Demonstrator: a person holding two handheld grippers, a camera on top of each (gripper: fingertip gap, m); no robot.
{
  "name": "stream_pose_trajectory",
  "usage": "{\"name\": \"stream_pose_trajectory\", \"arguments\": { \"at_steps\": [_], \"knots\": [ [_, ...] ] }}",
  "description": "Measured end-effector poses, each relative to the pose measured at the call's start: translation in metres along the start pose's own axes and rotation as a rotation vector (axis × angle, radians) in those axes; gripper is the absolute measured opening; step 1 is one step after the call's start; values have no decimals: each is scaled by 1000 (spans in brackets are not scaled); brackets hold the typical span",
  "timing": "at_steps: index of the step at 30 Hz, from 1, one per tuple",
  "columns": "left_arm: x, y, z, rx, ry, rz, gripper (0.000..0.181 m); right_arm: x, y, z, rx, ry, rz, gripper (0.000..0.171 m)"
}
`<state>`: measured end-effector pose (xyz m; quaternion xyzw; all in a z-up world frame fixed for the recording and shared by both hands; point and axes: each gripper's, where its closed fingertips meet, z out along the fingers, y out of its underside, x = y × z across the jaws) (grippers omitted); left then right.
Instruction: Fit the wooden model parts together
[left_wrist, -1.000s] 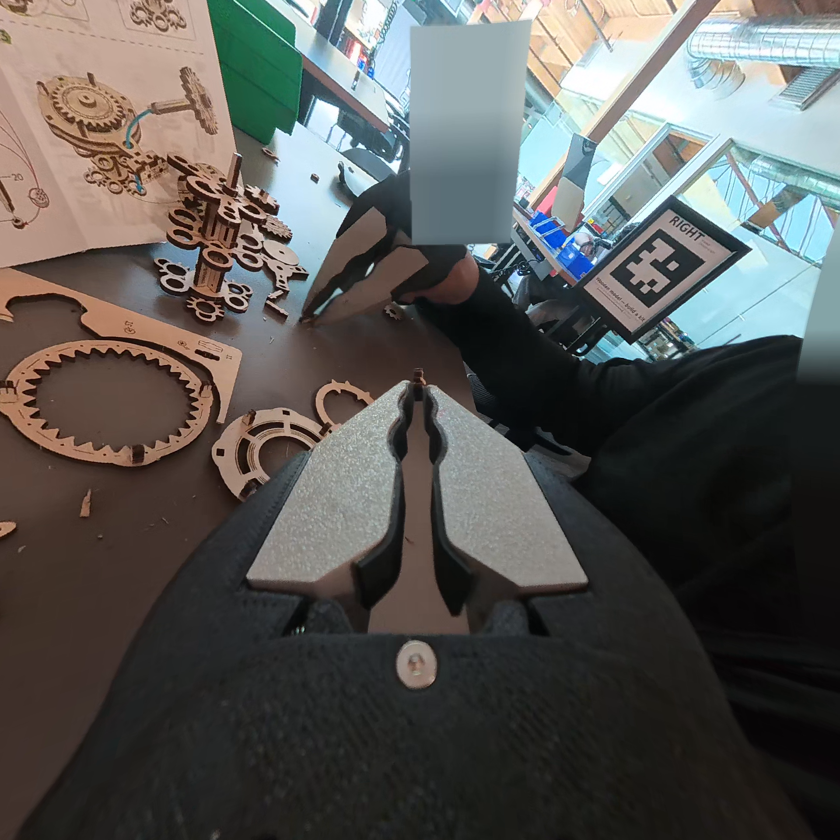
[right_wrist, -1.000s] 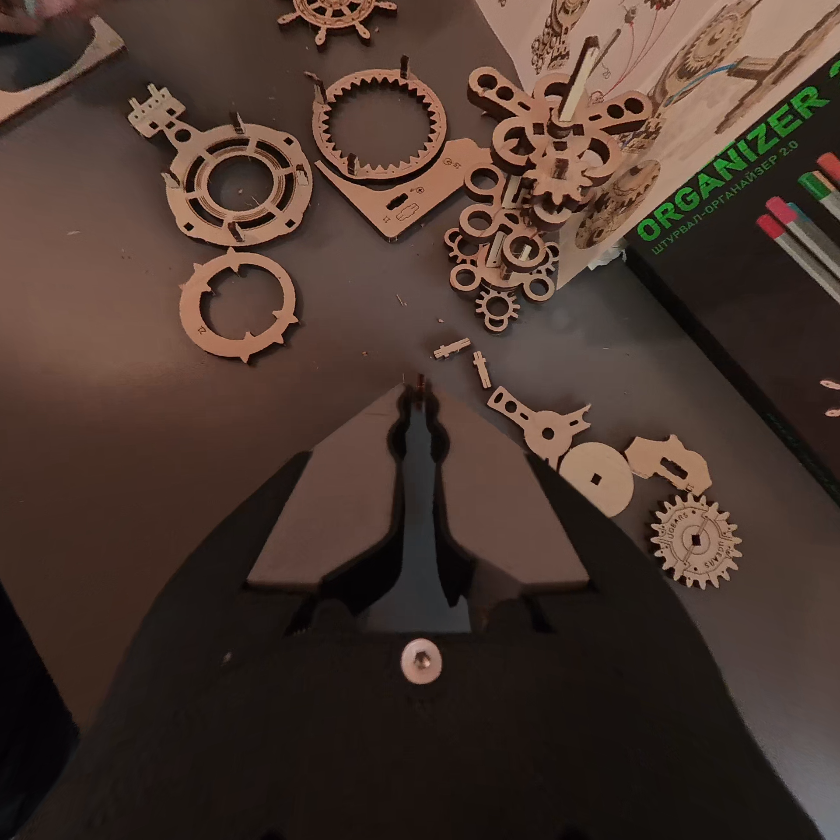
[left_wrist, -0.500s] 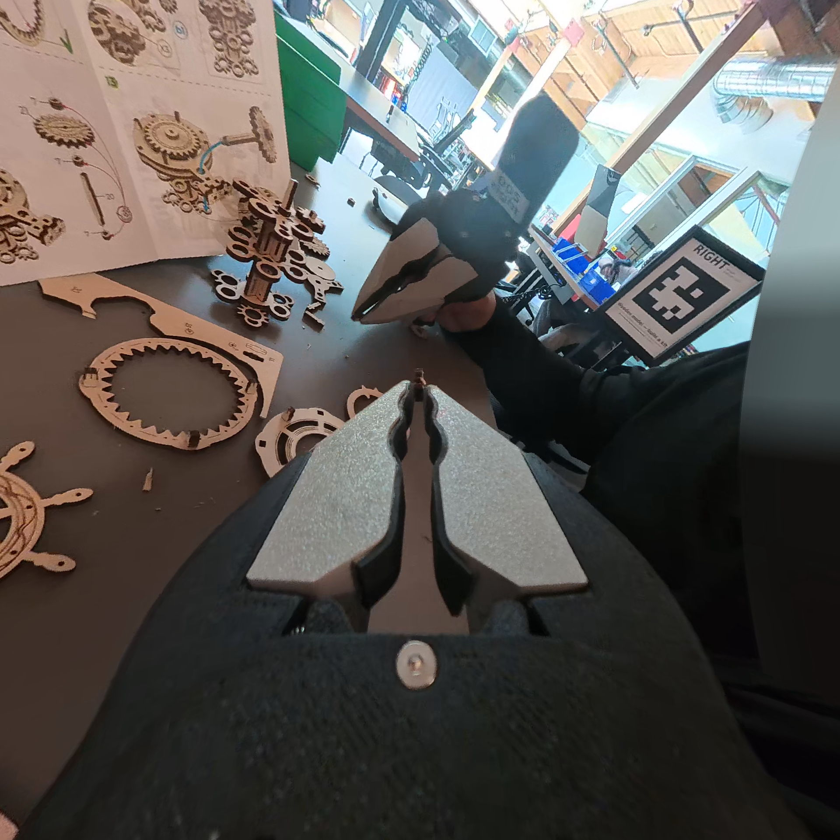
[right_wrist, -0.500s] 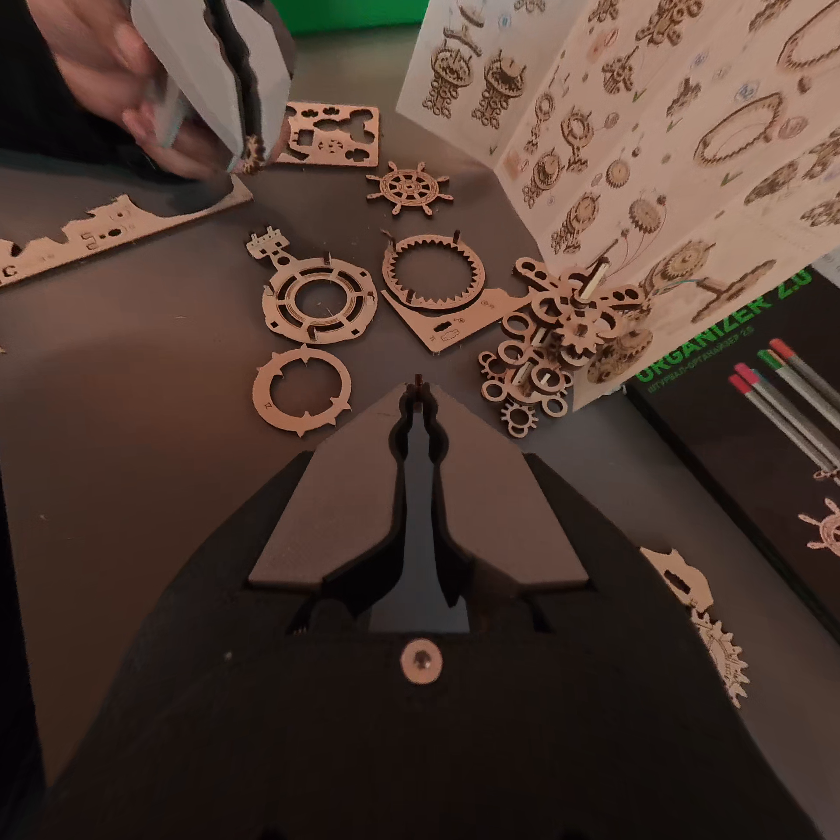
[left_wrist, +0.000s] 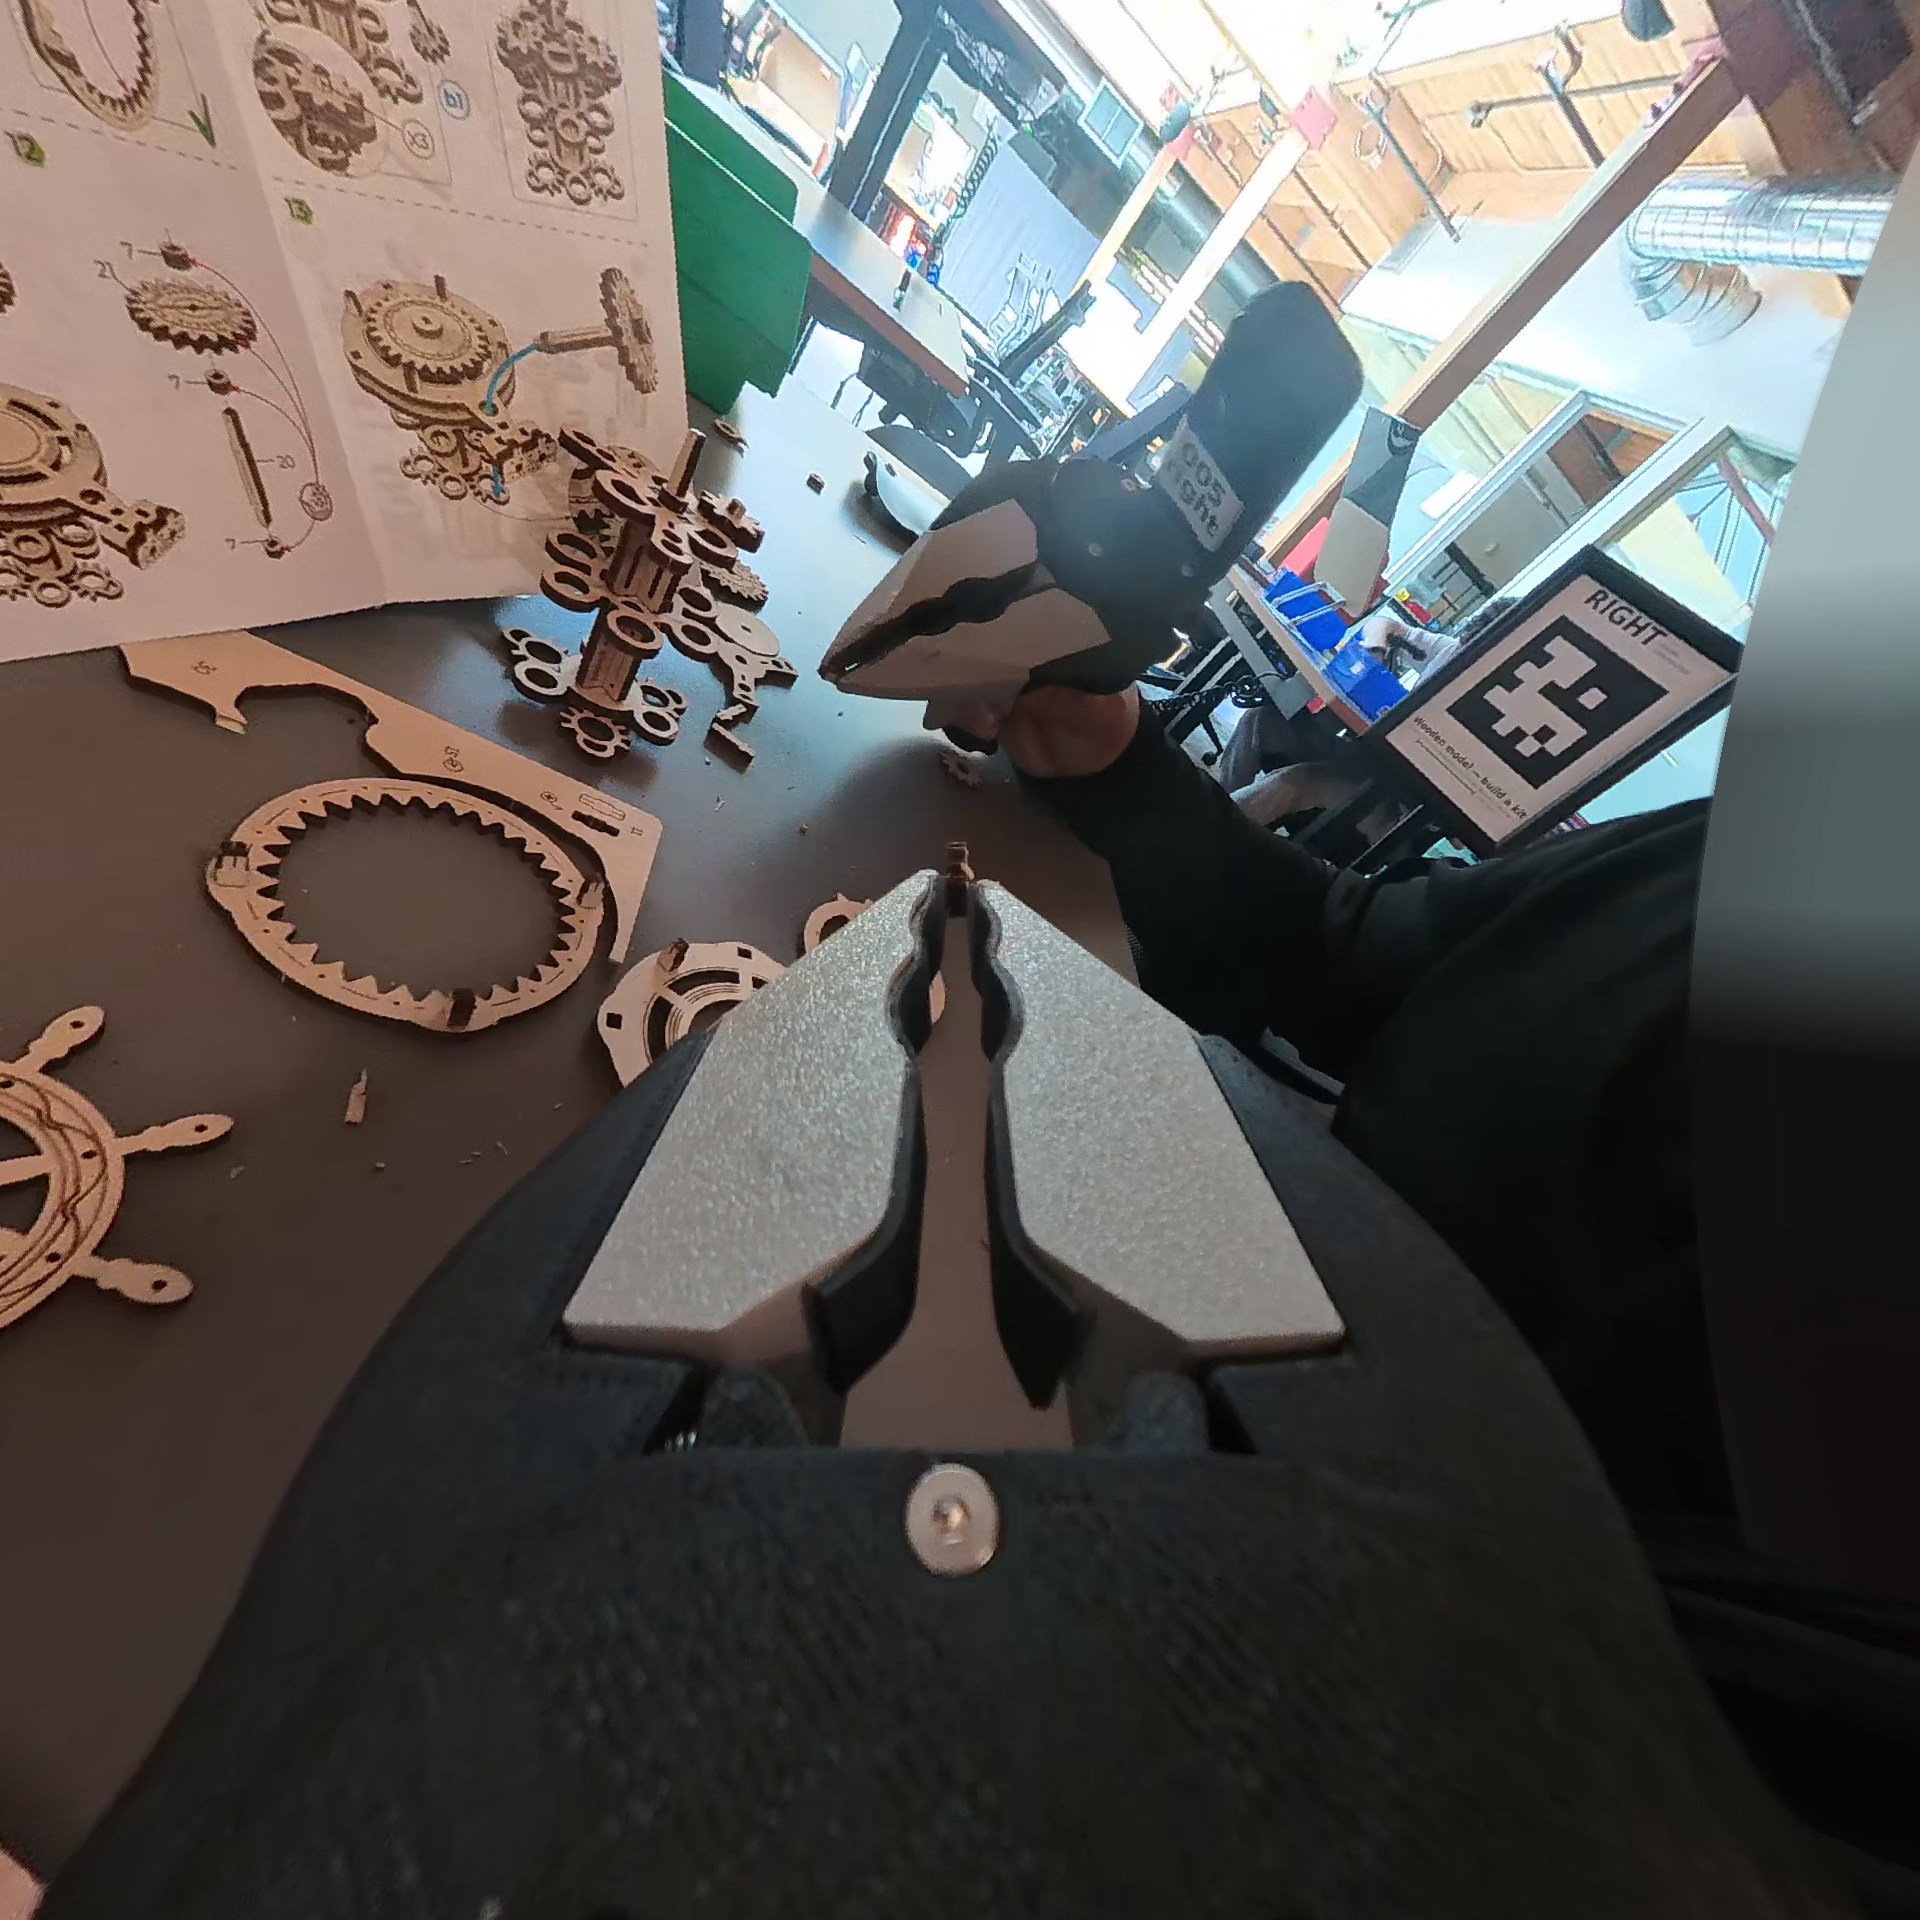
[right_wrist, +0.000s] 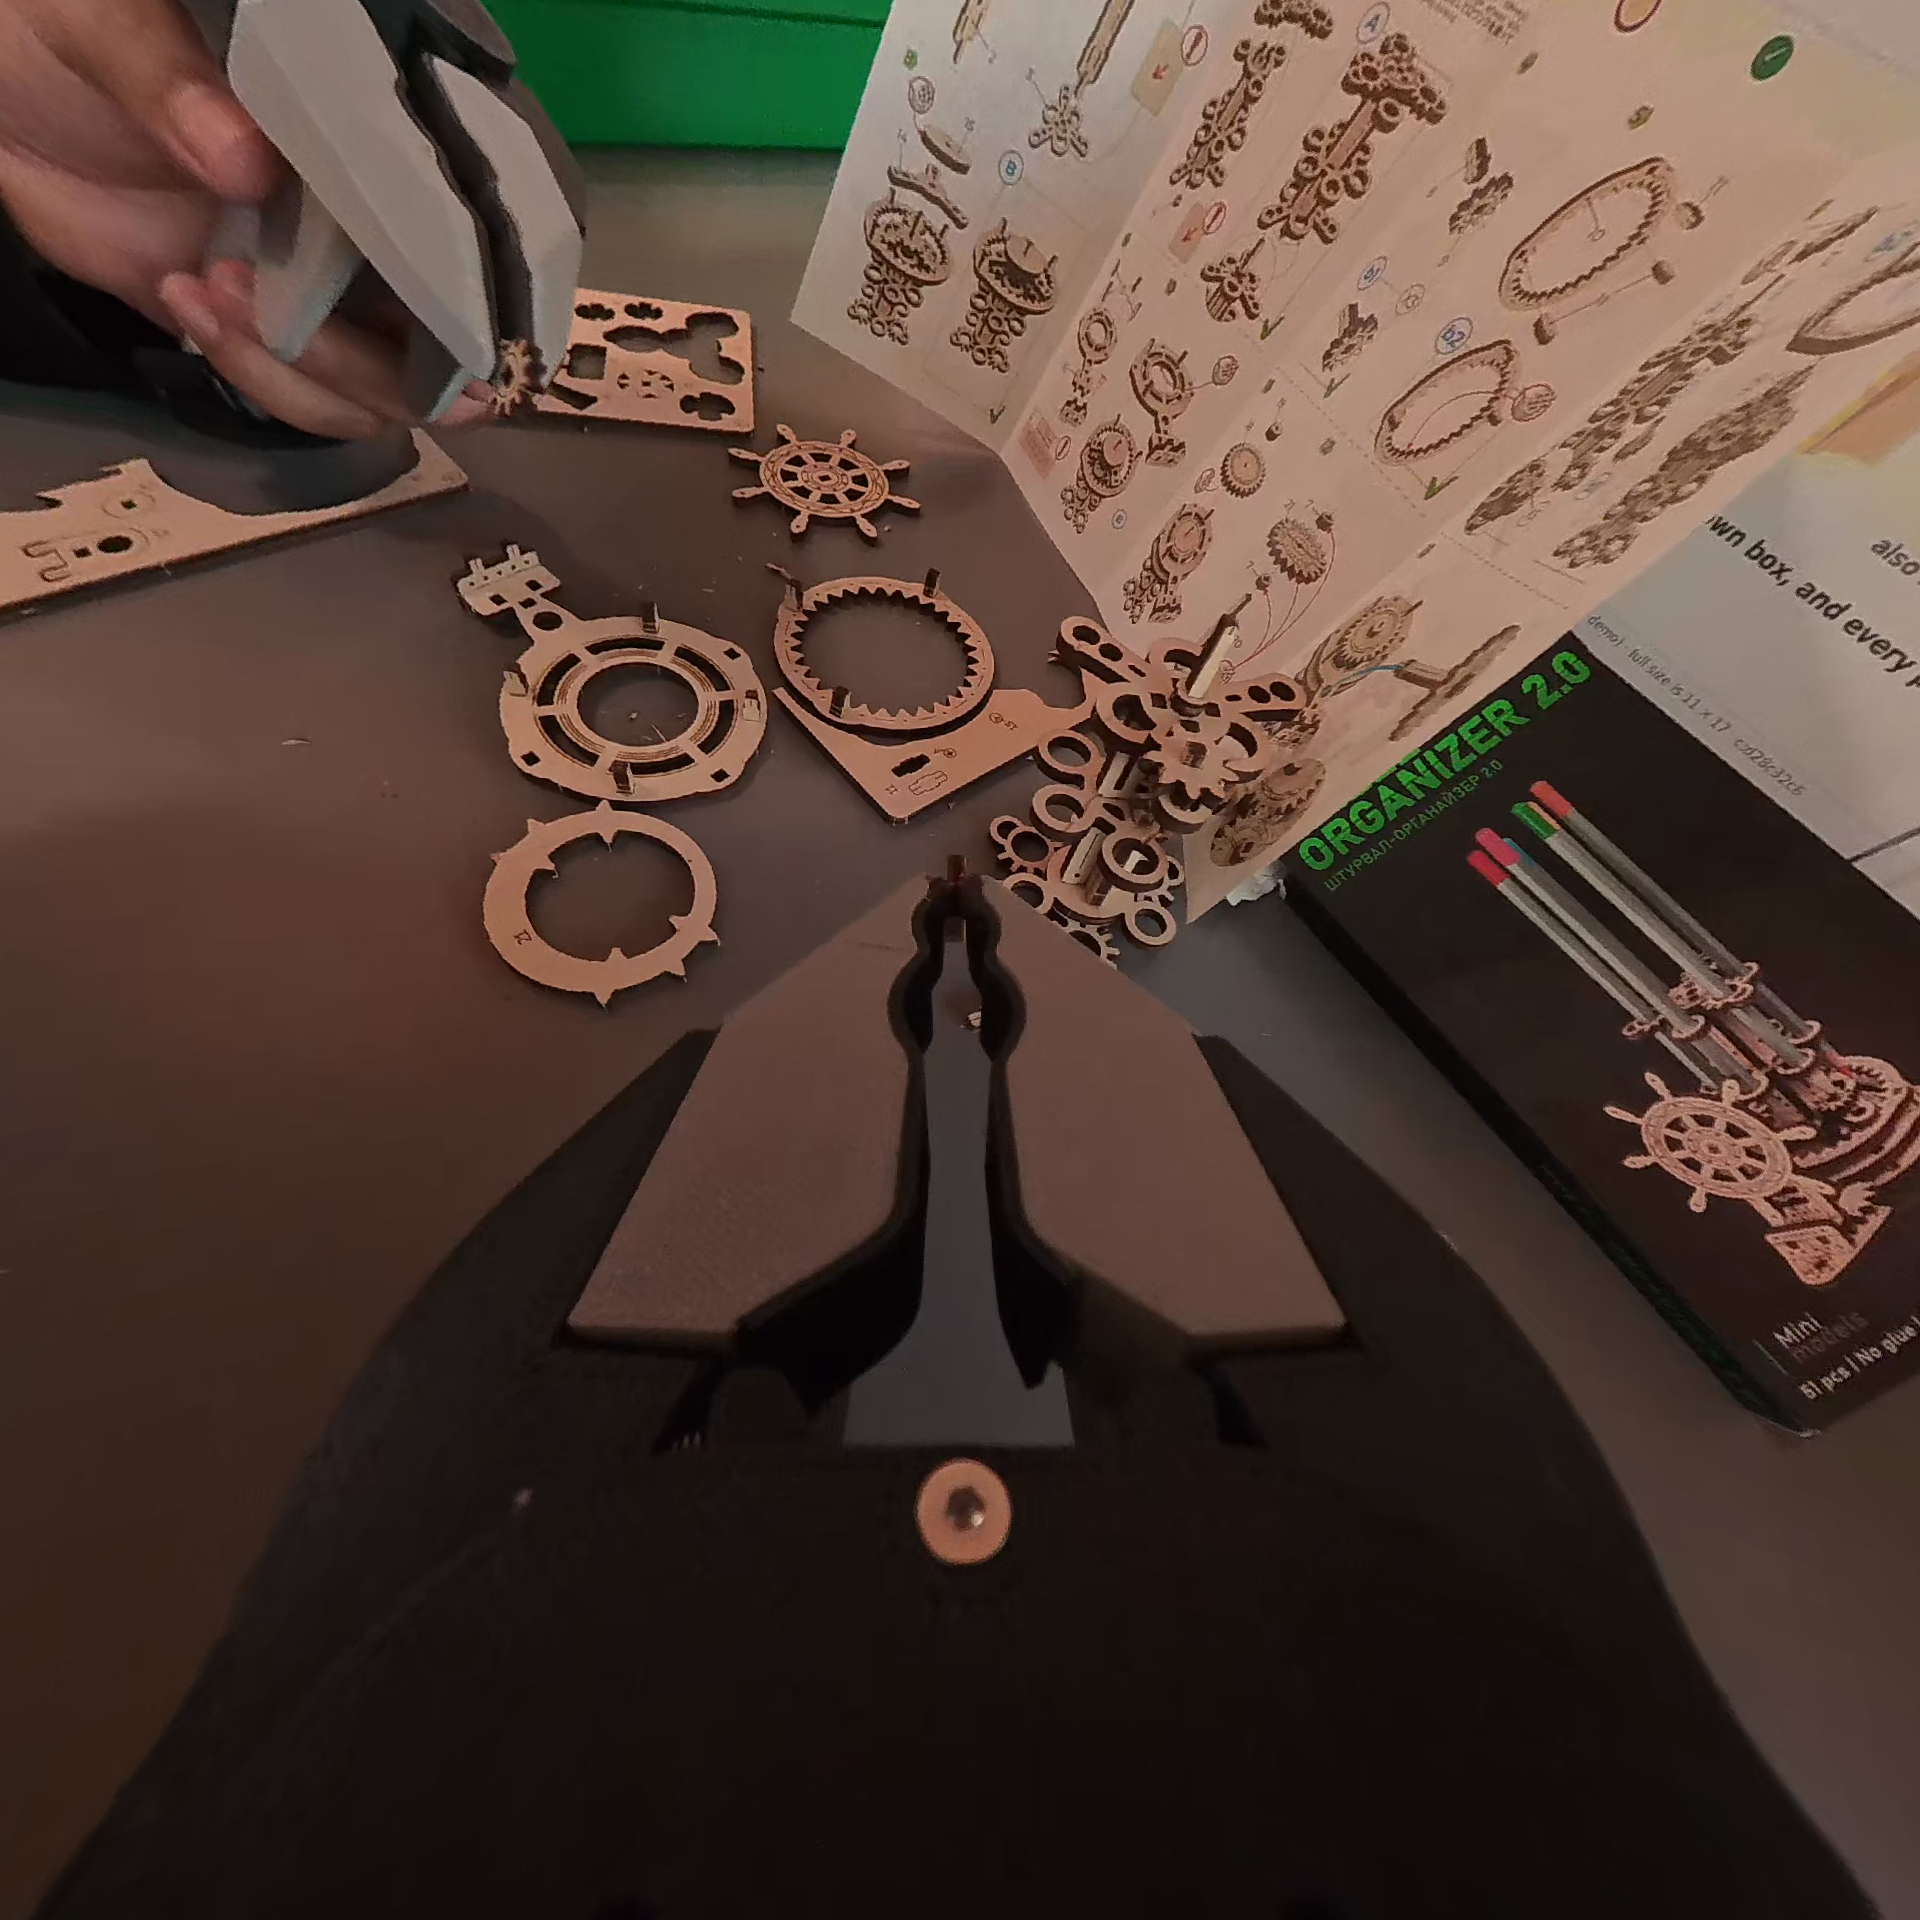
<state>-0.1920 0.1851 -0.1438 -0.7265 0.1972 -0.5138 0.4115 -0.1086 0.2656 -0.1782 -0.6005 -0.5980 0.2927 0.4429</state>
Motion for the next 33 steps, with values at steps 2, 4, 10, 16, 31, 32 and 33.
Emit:
{"name": "stream_pose_trajectory", "arguments": {
  "at_steps": [2,4,10,16,31,32,33],
  "knots": [
    [-1,-1,-1,3,-3,1,0,0,0,0,-1,3,-7,0],
    [-1,-1,-1,5,-2,2,0,-1,0,0,2,4,-15,0],
    [4,-4,-2,22,25,10,0,0,-1,-2,9,15,-28,0],
    [1,-4,-4,24,24,52,1,-1,-3,-5,27,23,-32,0],
    [-2,10,2,-58,-4,62,1,-29,47,5,-419,-169,344,0],
    [-2,11,3,-61,-2,58,1,-32,46,4,-420,-184,379,0],
    [-3,11,3,-62,-1,54,1,-37,46,3,-429,-216,422,0]
  ]
}}
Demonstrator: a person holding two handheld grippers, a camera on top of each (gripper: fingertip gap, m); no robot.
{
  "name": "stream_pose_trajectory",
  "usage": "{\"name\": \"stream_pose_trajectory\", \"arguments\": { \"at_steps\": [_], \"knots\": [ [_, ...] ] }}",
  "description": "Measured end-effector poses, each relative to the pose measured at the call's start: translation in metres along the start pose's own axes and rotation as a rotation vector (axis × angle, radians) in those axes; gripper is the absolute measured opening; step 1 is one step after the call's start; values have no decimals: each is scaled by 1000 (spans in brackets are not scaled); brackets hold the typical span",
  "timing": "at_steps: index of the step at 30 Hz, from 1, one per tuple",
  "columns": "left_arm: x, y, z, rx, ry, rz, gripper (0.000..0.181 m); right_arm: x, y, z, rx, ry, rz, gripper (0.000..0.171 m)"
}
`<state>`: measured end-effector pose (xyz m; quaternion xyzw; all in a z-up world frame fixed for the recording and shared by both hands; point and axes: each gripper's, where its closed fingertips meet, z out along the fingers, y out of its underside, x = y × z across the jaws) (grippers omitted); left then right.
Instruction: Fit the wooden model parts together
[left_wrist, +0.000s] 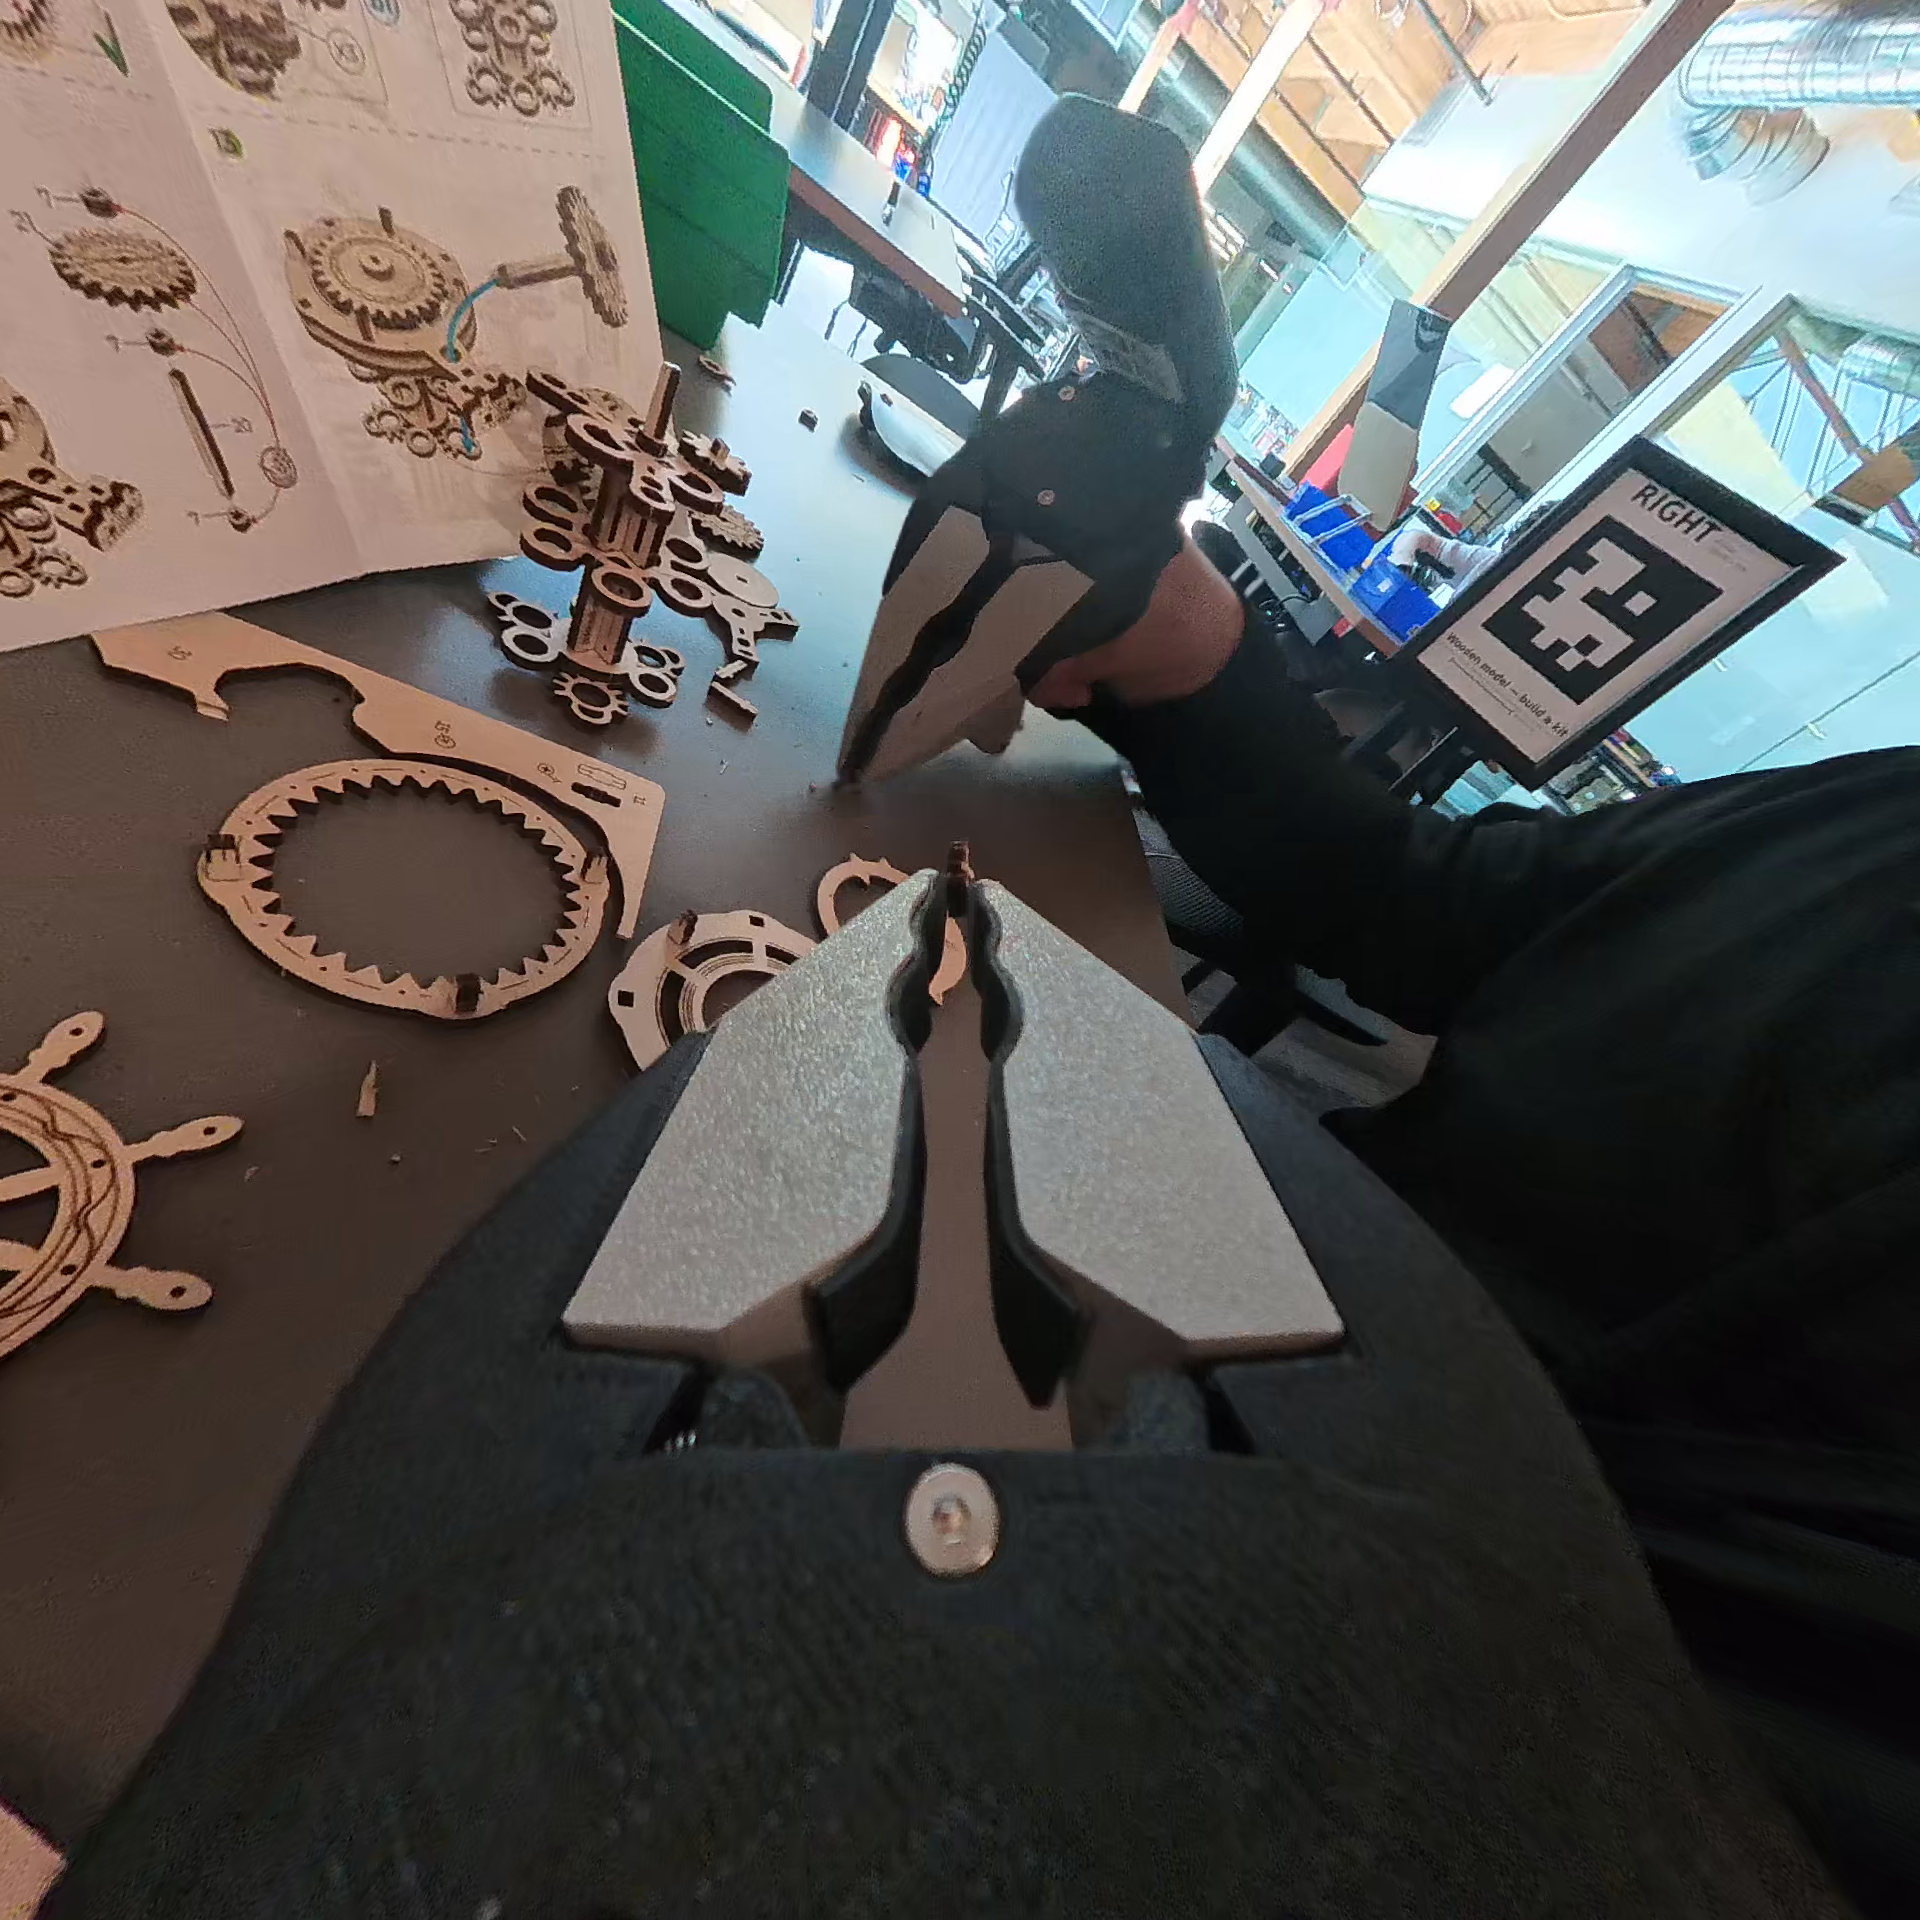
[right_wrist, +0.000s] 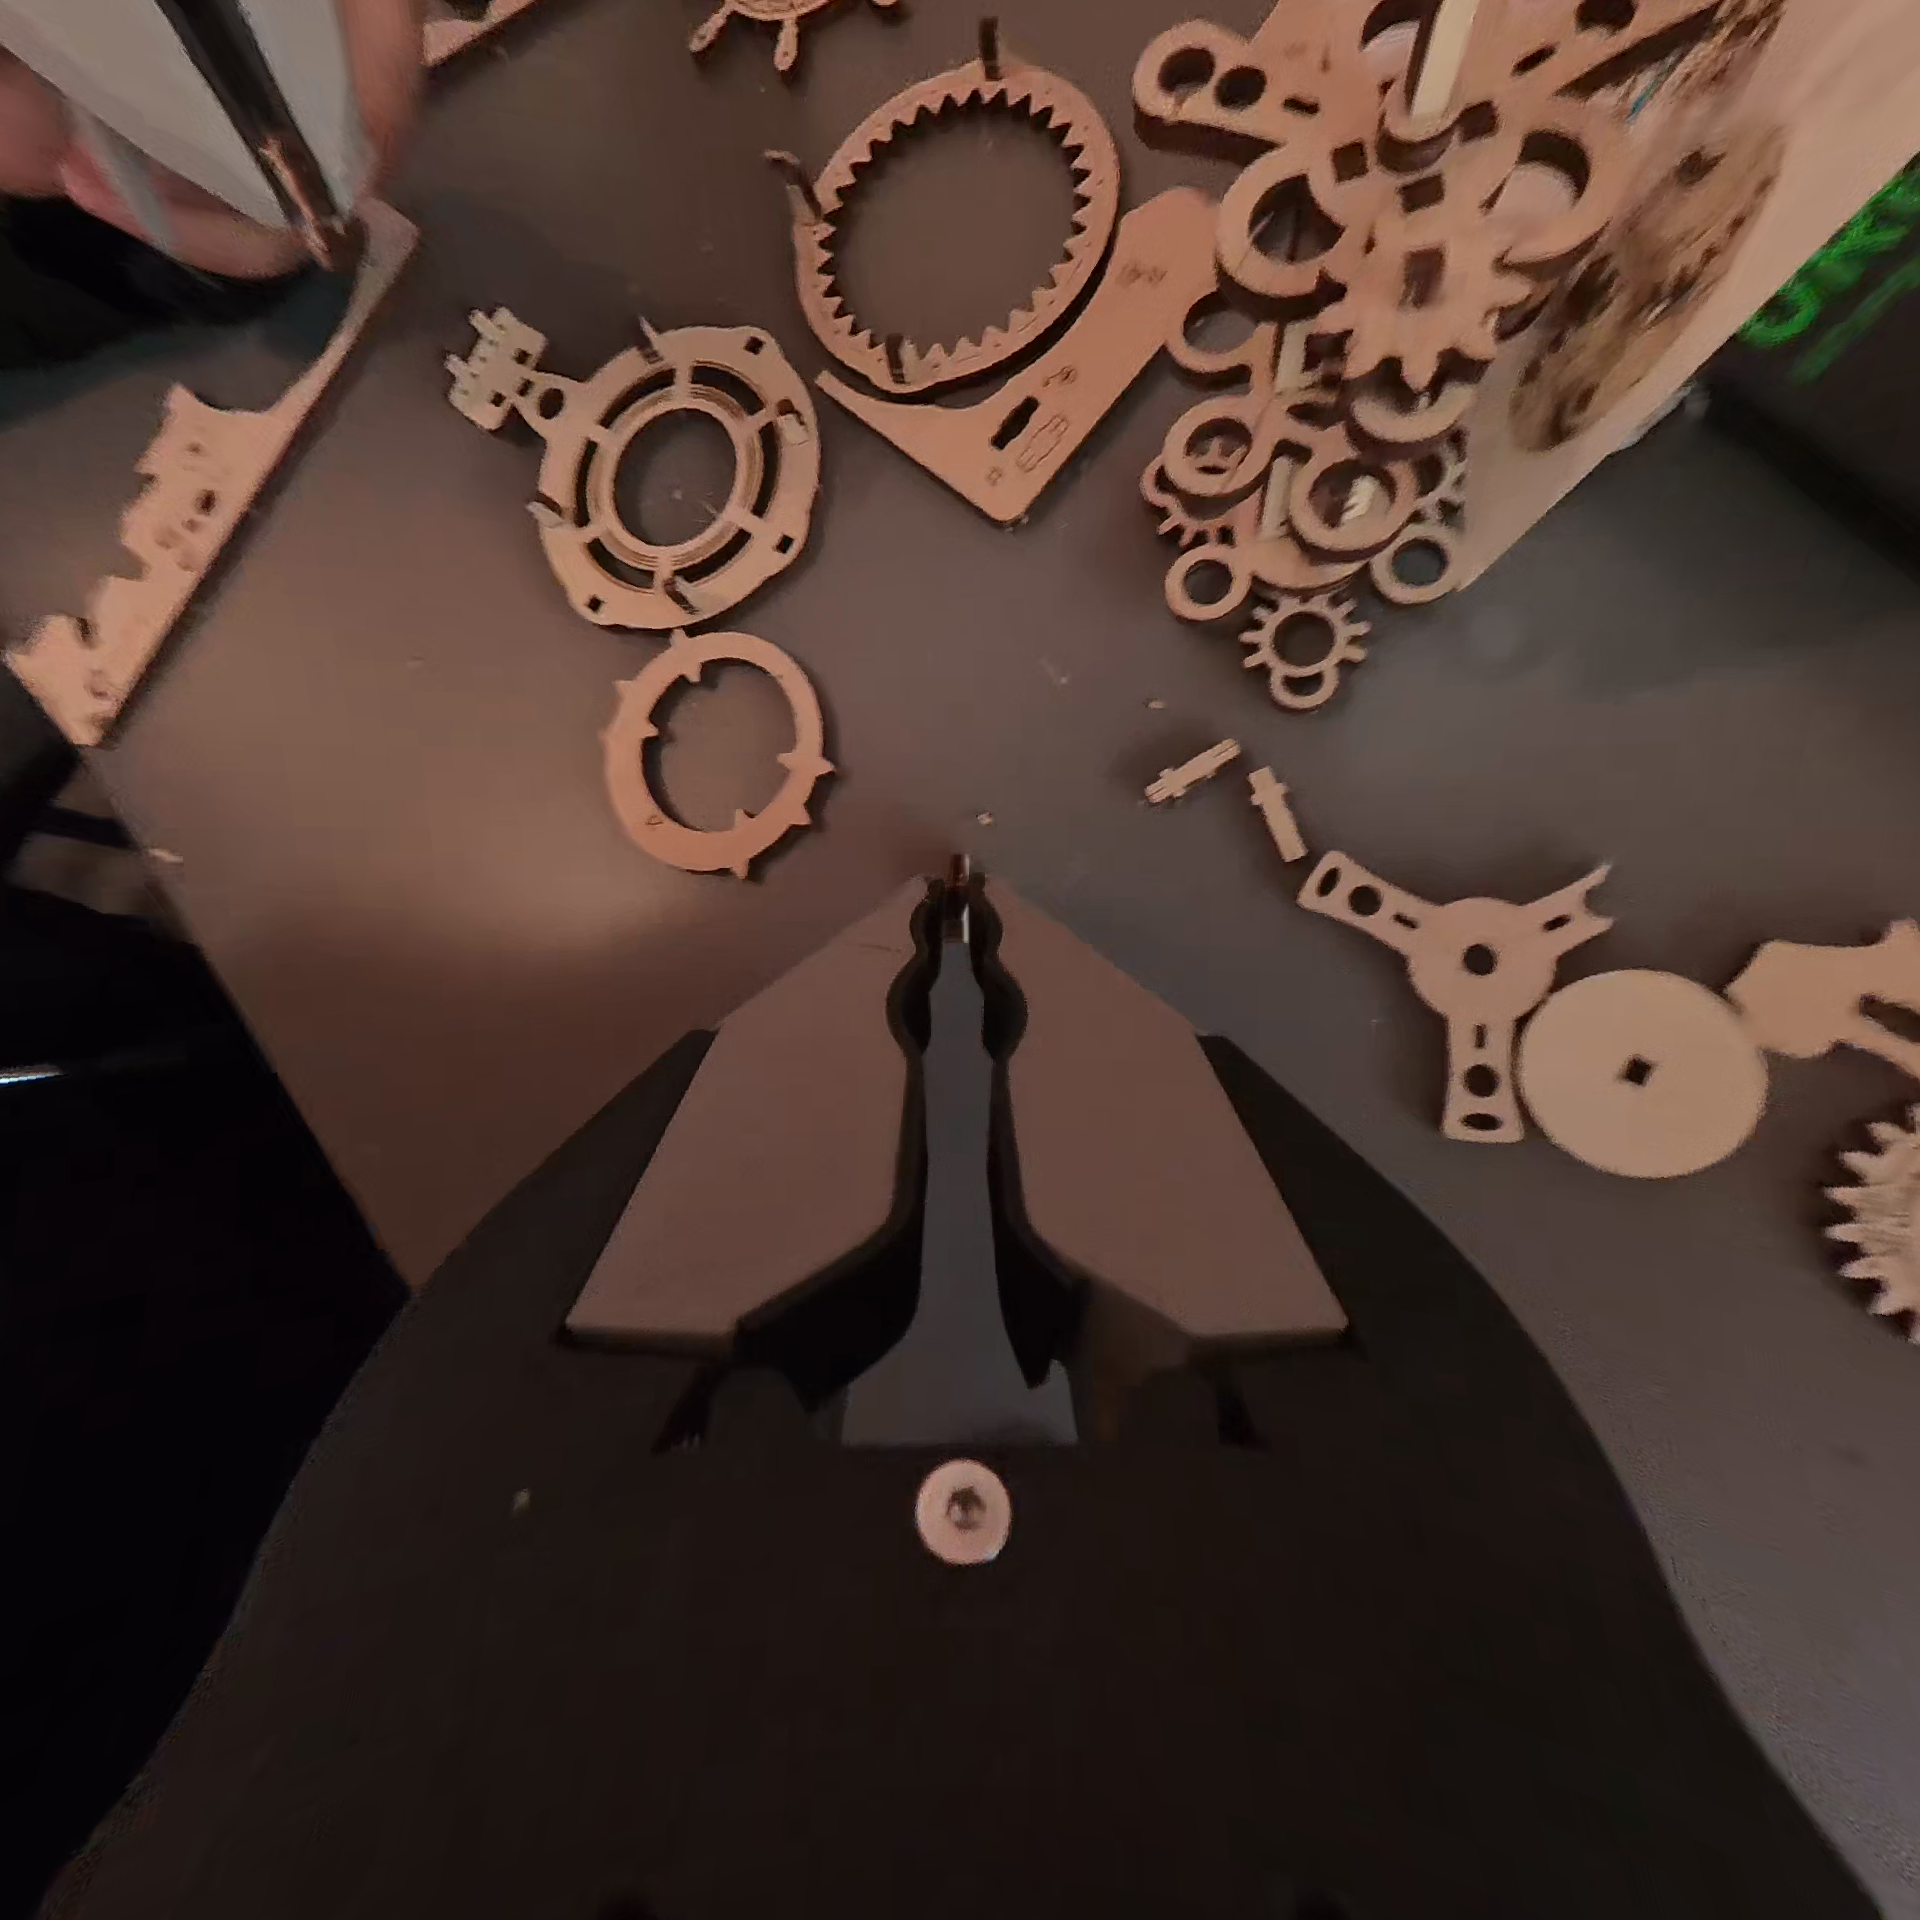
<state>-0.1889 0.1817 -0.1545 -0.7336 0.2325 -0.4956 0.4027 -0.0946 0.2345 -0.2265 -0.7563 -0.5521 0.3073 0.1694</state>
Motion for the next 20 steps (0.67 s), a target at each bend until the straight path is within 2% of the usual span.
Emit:
{"name": "stream_pose_trajectory", "arguments": {
  "at_steps": [2,4,5,8,10,12,15,18,20],
  "knots": [
    [0,2,0,-7,3,-3,1,-17,2,-3,-18,-124,82,20],
    [1,2,0,-12,7,-4,1,-37,3,-12,-32,-256,98,22],
    [3,2,1,-14,10,-3,1,-36,4,-17,-33,-254,84,22],
    [5,2,1,-16,13,6,1,-6,7,-27,-58,-81,28,19],
    [7,2,2,-19,17,12,1,-9,10,-27,-99,-87,-12,16],
    [10,3,2,-25,29,18,1,-15,11,-21,-135,-68,-123,16],
    [14,8,5,-49,58,15,0,-7,6,-16,-161,52,-396,13],
    [16,13,8,-77,67,13,1,-18,-6,-13,-137,-50,-603,14],
    [18,15,9,-86,78,10,1,-26,-9,-12,-132,-120,-738,8]
  ]
}}
